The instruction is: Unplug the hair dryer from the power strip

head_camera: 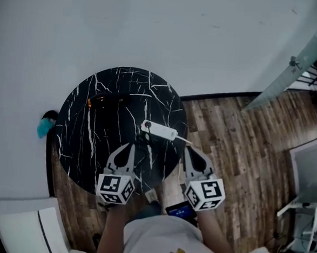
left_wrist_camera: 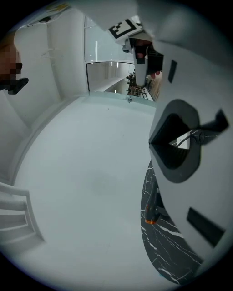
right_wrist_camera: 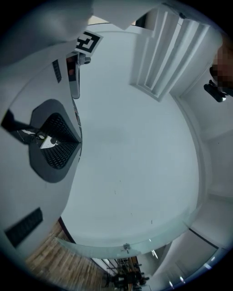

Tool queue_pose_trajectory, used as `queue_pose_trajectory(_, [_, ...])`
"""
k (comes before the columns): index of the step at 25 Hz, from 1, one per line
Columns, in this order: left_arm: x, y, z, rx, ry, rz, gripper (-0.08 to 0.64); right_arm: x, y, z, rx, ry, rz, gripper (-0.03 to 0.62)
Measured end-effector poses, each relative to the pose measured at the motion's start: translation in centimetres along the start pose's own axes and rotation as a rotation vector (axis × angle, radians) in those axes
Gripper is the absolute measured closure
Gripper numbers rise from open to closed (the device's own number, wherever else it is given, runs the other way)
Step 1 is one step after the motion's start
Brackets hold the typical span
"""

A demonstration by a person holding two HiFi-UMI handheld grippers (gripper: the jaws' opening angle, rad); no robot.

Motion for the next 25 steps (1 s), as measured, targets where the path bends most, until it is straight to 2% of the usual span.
queue_pose_trajectory(4, [3.7, -2.3, -0.7, 0.013, -0.017, 0.023, 0.558, 4.1, 0.8, -0.1, 0.017, -0.035, 0.001, 0.594])
queue_pose_trajectory(8, [6.8, -4.5, -0.9, 0.017, -0.03, 0.048, 0.558, 6.7, 1.0, -0.7, 0.065, 0.015, -0.013, 0.594])
queue_pose_trajectory(11, [8.6, -5.3, -0.6, 0.051, -0.052, 0.051, 0.558, 8.3, 1.3, -0.3, 0.013, -0.029, 0.009, 0.594])
queue_pose_trajectory(13, [9.4, -5.5, -0.4, 0.068, -0.064, 0.061, 0.558, 8.9, 1.5, 0.0, 0.022, -0.052, 0.013, 0.594])
queue_pose_trajectory(19, [10.9, -6.0, -0.6, 0.046, -0.066, 0.108, 0.558, 10.4, 2.2, -0.1, 0.056, -0.065, 0.064, 0.594])
queue_pose_trajectory(25, [11.7, -6.4, -0.8, 0.068, -0.069, 0.13, 0.558, 11.5, 1.8, -0.6, -0.034, -0.065, 0.047, 0.594])
Point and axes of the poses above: the fingertips, and each gripper's own axes: x forward along the fingers, y to its right, z out of its underside, the point moved 8 cm from there along -x, backward along the fingers, and after that the axes turned 3 degrees about y, right-handed, at the moved point
